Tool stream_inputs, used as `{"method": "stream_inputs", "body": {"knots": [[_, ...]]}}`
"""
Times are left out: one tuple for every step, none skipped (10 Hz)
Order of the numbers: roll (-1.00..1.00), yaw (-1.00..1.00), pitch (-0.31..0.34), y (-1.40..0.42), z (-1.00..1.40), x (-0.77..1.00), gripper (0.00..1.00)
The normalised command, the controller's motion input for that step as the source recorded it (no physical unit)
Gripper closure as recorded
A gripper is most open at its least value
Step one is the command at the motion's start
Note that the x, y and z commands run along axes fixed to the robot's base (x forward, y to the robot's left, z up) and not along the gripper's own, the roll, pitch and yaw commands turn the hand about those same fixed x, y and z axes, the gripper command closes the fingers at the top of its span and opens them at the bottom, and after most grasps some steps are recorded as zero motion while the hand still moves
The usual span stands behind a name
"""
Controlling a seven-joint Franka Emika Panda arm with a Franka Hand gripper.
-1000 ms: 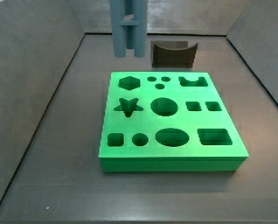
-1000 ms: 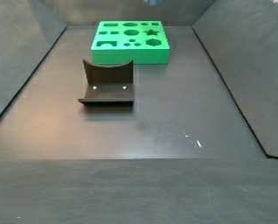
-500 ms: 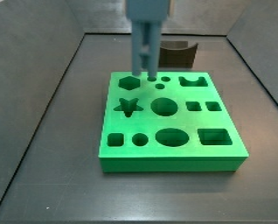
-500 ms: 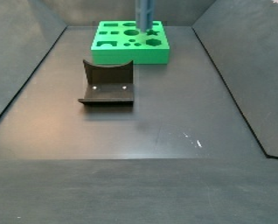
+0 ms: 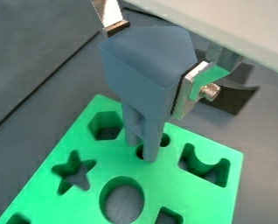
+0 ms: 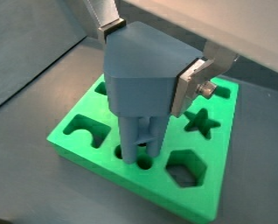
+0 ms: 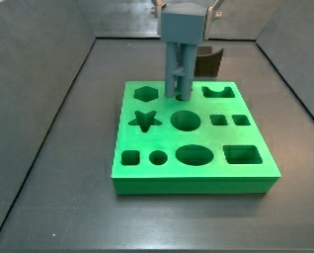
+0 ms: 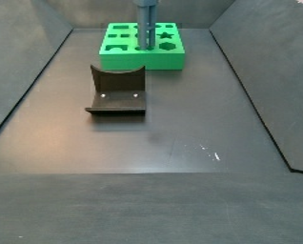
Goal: Insert the 3 prong object.
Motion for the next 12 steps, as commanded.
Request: {"method": "stream_inputs", "body": {"knots": [[0.00,-0.90,0.000,0.14,-0.16,0.22,1.00],[0.02,-1.00,0.000,0.03,-0.11,0.06,1.00],[0.00,-1.00,-0.004,0.00,-0.10,0.00,1.00],[0.00,-1.00,0.000,0.00,-0.10,0.00,1.00],[0.12,-1.00,0.000,0.00,-0.04,-0.07,1.00],[0.22,-0.94,0.031,-0.02,-0.03,-0.12,1.00],[0.22,-0.90,0.071,0.00,-0.10,-0.09,1.00],[0.23,-0.81,0.063,0.00,-0.10,-0.24,1.00],[0.15,-0.71,0.014,0.00,-0.21,-0.43,1.00],[0.16,-0.62,0.000,0.00,-0.29,-0.35,1.00],[0.06,-0.45,0.000,-0.11,-0.40,-0.03,1.00],[0.00,-0.32,-0.023,-0.12,-0.49,0.08,1.00]]}}
